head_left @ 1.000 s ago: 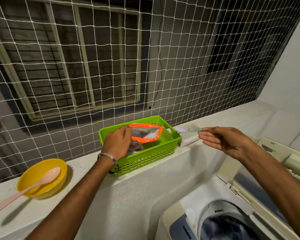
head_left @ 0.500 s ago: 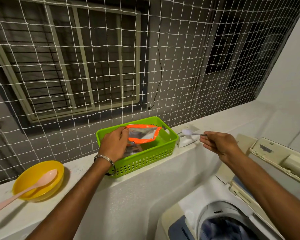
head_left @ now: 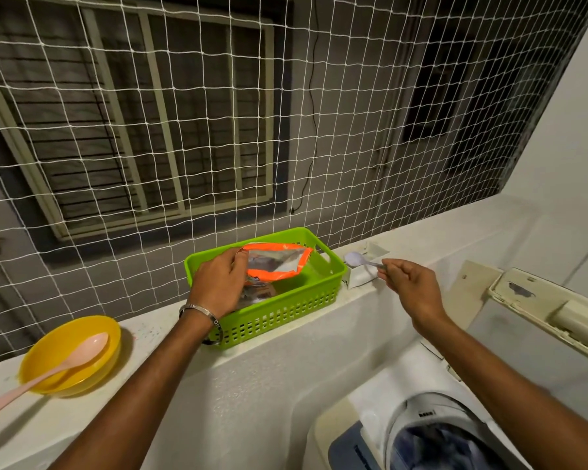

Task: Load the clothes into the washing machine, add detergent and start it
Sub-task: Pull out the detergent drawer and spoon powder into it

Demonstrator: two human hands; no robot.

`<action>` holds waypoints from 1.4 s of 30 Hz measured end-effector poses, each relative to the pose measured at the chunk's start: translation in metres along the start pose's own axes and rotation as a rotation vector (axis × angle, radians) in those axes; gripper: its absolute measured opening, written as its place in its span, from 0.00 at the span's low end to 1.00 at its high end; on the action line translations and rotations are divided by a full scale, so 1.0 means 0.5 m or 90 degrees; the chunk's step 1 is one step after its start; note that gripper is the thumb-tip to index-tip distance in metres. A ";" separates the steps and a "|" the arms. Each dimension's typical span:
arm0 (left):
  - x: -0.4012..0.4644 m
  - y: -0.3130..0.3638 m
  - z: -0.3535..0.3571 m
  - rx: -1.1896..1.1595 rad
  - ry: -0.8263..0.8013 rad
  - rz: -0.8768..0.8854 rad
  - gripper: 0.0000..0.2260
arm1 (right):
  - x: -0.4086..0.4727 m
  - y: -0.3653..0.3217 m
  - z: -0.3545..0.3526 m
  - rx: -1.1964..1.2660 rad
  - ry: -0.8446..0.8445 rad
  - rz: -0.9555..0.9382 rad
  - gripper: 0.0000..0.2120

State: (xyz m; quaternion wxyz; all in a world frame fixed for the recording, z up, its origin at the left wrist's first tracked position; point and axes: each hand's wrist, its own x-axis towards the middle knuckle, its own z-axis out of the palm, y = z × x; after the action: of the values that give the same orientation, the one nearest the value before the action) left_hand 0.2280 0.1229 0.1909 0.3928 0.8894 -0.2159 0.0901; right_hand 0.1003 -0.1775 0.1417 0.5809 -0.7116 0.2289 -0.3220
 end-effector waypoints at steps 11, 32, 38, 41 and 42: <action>0.004 -0.004 0.002 -0.003 -0.008 -0.001 0.17 | -0.014 0.014 -0.004 -0.308 0.006 -0.236 0.09; 0.002 -0.002 0.001 0.000 -0.005 -0.007 0.17 | -0.026 0.039 0.013 -0.358 0.031 -0.323 0.10; 0.003 -0.003 0.002 -0.005 -0.004 -0.010 0.17 | -0.030 0.043 0.022 -0.354 0.044 -0.314 0.11; 0.001 -0.003 0.001 -0.012 -0.003 -0.007 0.17 | -0.029 0.043 0.023 -0.359 0.057 -0.314 0.11; 0.001 -0.003 0.001 -0.011 -0.004 -0.007 0.17 | -0.030 0.043 0.023 -0.361 0.052 -0.317 0.11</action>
State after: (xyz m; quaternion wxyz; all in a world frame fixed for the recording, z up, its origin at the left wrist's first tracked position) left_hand 0.2288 0.1233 0.1899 0.4000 0.8875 -0.2129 0.0835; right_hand 0.0994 -0.1638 0.1165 0.2555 -0.8645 0.1518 -0.4053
